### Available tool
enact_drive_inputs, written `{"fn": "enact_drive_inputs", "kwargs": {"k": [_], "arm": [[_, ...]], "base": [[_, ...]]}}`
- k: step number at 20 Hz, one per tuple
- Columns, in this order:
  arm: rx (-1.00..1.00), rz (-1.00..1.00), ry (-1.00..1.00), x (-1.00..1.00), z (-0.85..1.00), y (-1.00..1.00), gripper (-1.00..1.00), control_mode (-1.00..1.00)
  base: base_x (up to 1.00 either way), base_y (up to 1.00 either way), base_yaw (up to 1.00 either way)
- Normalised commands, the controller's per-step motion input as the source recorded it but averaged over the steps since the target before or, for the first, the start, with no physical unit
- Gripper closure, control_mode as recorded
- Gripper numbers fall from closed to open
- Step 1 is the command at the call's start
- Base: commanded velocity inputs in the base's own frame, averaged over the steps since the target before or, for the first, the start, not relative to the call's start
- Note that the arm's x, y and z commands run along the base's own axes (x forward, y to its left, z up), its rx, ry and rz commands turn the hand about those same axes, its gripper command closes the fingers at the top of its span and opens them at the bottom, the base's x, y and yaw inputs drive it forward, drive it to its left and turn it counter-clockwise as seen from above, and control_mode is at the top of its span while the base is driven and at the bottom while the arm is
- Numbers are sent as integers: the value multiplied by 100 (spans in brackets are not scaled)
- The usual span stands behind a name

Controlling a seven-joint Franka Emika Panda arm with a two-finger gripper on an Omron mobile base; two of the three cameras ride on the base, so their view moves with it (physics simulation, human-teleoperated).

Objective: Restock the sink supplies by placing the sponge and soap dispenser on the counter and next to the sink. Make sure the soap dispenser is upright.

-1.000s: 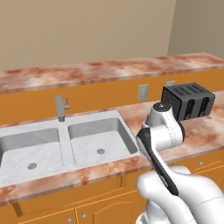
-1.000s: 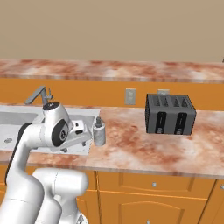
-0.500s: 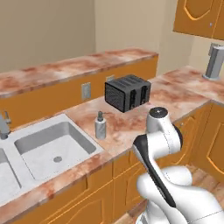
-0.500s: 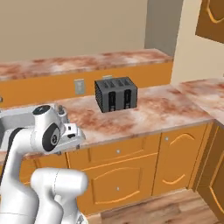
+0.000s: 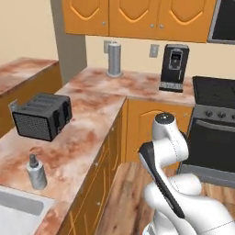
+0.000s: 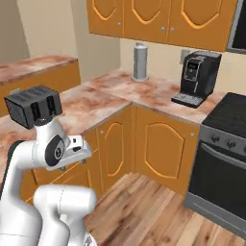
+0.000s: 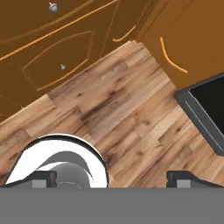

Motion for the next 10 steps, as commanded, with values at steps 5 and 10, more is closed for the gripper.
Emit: {"fn": "enact_drive_inputs", "kwargs": {"k": [5, 10], "arm": [[0, 0, 0, 0, 0, 0, -100, 100], [0, 0, 0, 0, 0, 0, -100, 100]], "base": [[0, 0, -100], [1, 0, -100]]}}
